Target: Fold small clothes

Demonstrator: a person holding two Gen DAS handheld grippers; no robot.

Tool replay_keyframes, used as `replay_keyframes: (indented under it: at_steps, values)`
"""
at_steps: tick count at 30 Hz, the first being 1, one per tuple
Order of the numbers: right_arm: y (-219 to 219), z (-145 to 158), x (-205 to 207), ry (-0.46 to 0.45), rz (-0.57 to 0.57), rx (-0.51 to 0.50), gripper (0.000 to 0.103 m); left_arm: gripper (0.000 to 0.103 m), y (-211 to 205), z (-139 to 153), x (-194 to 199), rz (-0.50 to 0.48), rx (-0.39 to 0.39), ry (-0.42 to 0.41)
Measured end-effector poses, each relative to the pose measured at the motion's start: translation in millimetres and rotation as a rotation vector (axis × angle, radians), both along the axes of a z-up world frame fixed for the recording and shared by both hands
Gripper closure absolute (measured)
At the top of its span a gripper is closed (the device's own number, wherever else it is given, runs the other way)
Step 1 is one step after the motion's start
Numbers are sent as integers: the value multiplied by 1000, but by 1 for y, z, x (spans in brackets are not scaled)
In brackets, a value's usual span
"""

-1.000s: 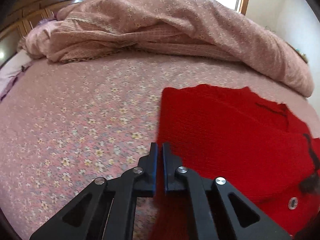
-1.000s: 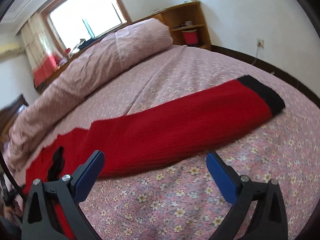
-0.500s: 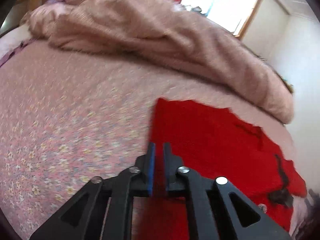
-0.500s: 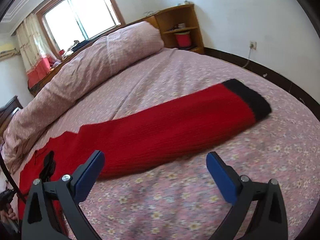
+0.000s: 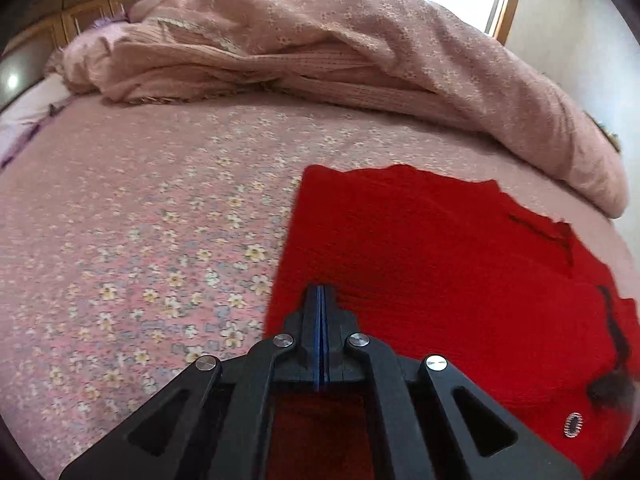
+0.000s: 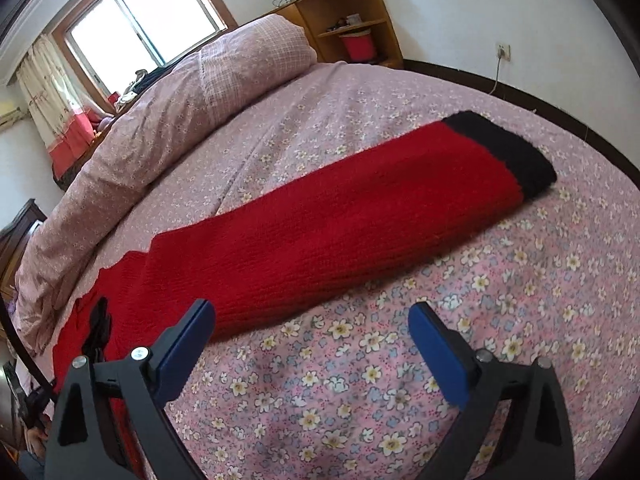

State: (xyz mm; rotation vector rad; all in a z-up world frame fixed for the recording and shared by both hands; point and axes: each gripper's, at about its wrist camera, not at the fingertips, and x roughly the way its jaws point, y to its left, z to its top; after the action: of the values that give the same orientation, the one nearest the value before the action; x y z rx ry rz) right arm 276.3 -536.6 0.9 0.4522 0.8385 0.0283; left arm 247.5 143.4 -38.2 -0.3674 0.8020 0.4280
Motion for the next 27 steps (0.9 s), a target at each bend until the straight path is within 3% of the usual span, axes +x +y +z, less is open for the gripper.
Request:
replay_keyframes:
  at_steps: [6,10,14,17,27]
  values:
    - [-12,3,-3,-23,-30,10,3,103,-10,7,-2,11,22,5]
    - [-49,6,-2,-56,-88,28,3,103,-9,5,-3,11,23,-1]
    - [-101,-5,-11,-88,-197,210,3,103,-15,6,-12,10,12,-8]
    - [-125,-16,-10,-121,-218,346,3,103,-15,6,-11,9,27,2]
    - [-147,-20,17,-196,-226,377,3,103,-26,9,-6,5,81,38]
